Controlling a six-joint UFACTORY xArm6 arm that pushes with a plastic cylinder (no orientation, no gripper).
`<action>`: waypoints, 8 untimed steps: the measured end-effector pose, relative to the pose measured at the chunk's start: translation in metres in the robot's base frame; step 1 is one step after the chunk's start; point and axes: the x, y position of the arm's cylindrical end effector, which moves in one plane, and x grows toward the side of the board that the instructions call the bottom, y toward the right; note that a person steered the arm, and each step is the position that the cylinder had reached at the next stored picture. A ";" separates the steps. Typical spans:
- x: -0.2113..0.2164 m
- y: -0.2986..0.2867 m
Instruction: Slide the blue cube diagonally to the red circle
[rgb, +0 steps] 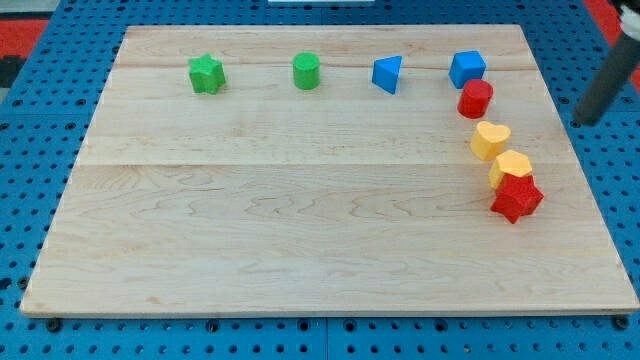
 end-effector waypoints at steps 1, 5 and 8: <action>-0.051 -0.025; -0.022 -0.094; -0.036 -0.112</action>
